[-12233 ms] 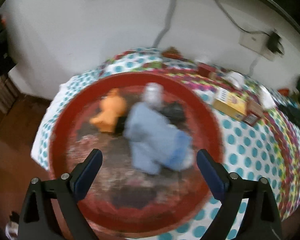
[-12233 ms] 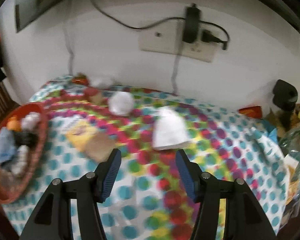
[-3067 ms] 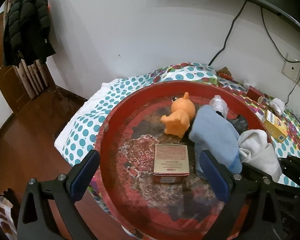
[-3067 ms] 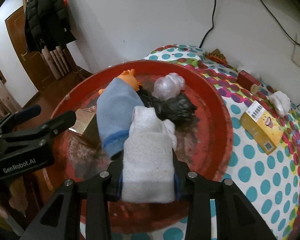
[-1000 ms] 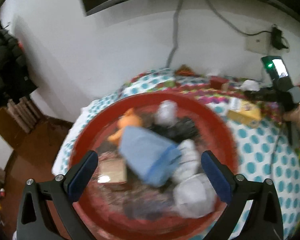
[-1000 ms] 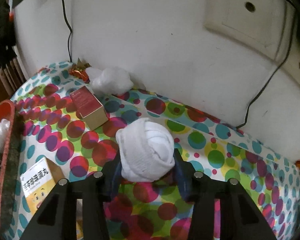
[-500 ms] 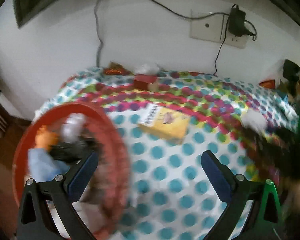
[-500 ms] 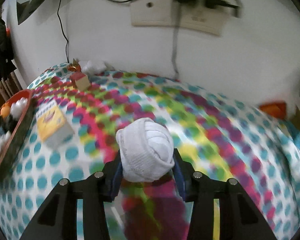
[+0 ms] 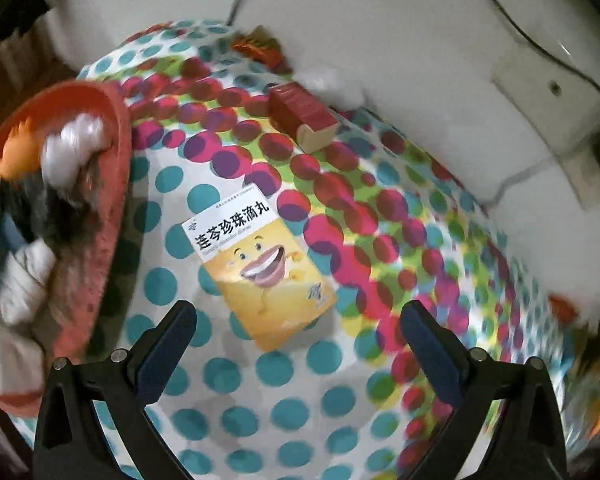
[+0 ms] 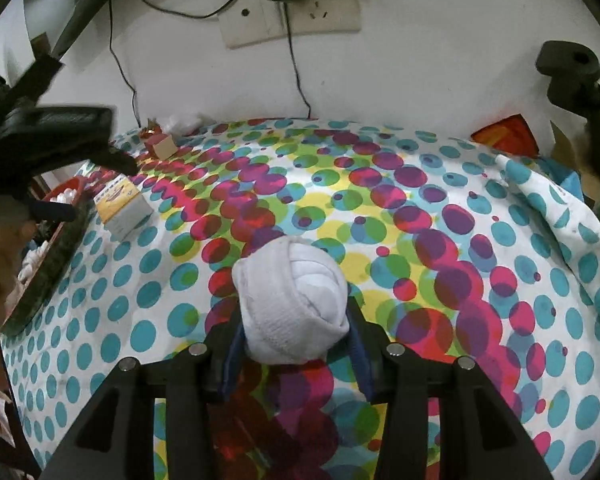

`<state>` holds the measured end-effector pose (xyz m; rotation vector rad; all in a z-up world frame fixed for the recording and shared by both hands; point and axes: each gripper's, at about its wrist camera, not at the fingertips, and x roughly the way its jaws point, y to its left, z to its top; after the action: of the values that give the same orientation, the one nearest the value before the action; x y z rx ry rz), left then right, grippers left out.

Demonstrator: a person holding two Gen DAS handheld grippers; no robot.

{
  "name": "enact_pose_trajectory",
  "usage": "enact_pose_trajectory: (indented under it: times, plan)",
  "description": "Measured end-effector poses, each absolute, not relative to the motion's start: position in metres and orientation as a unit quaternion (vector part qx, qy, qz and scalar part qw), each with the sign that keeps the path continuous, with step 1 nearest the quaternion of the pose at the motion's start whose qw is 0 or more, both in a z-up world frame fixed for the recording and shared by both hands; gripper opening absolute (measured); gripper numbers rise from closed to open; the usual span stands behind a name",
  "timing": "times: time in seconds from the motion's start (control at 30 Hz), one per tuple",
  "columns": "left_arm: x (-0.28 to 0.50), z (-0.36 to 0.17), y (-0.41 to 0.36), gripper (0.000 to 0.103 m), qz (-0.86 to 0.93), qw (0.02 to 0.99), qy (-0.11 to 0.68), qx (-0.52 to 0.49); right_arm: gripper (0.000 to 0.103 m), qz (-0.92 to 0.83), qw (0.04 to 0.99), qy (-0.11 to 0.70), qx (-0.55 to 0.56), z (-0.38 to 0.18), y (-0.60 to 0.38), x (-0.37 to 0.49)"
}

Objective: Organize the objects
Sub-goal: 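Move the left gripper to the yellow medicine box while the right gripper grasps a white sock, then close the left gripper on the yellow medicine box and lift it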

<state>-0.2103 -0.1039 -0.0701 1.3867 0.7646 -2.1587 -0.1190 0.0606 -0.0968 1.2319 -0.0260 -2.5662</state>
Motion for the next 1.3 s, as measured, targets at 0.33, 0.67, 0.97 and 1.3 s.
enact_pose_trajectory:
  times: [0.33, 0.67, 0.97, 1.3]
  plan:
    - [-0.222, -0.093, -0.112, 0.064, -0.762, 0.273, 0.280, 0.517, 0.048, -0.890, 0.152, 0.008, 0.429, -0.099, 0.051, -0.119]
    - [-0.214, -0.083, -0.098, 0.051, -0.796, 0.229, 0.232, 0.510, 0.048, -0.890, 0.153, 0.008, 0.430, -0.099, 0.050, -0.119]
    - [-0.191, -0.057, -0.080, 0.050, -0.835, 0.198, 0.156, 0.490, 0.048, -0.890, 0.152, 0.014, 0.430, -0.100, 0.047, -0.119]
    - [-0.175, -0.039, -0.062, 0.050, -0.864, 0.156, 0.084, 0.471, 0.048, -0.890, 0.150, 0.021, 0.430, -0.100, 0.042, -0.118]
